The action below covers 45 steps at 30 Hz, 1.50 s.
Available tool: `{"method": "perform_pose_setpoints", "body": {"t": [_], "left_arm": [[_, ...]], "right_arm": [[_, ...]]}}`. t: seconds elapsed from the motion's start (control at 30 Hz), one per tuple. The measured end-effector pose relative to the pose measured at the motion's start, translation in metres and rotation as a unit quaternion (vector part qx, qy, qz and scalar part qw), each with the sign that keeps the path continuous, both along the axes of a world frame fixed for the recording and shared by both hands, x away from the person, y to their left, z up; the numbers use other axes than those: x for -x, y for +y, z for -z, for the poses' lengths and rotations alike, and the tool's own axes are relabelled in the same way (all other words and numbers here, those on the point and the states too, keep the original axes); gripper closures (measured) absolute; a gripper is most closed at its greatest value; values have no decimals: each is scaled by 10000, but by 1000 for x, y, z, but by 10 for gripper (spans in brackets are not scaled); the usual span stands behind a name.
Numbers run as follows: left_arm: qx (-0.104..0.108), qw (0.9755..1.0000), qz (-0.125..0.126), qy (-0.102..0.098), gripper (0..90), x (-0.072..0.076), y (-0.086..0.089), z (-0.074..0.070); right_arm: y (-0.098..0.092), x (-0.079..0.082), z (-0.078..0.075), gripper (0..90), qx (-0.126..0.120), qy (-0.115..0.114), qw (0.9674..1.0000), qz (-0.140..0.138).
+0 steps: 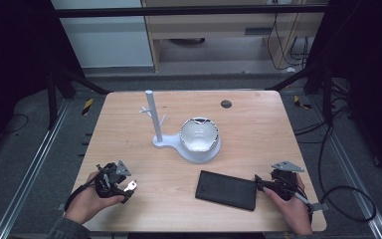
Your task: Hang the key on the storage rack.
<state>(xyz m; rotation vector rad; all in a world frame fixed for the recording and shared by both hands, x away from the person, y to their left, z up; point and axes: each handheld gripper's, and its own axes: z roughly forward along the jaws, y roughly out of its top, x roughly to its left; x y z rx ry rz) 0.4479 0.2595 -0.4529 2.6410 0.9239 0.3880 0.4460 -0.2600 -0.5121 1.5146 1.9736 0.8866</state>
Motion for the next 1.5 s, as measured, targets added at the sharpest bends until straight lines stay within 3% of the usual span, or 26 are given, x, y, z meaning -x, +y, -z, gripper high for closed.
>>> {"method": "perform_pose_setpoints", "body": {"t": [0.23,0.7,0.87,1.07,1.27,1.5], "left_arm": [[-243,9996,86,142,415,-1,1,6],[-172,9988,53,466,625,-10,0,13],[-139,9982,93,571,776,-11,0,13],[-170,9980,83,605,799,-10,-1,12],[-175,9987,107,475,801,-6,-2,8],[-155,9987,169,459,802,-4,1,3]], "right_arm": [[0,0,0,129,-1,-1,10000,0],[0,0,0,129,-11,5,10000,0],[0,0,0,129,-25,4,10000,4],[0,1,0,129,-26,4,10000,3],[0,1,0,129,-21,4,10000,6],[0,1,0,129,-19,2,10000,4]]}}
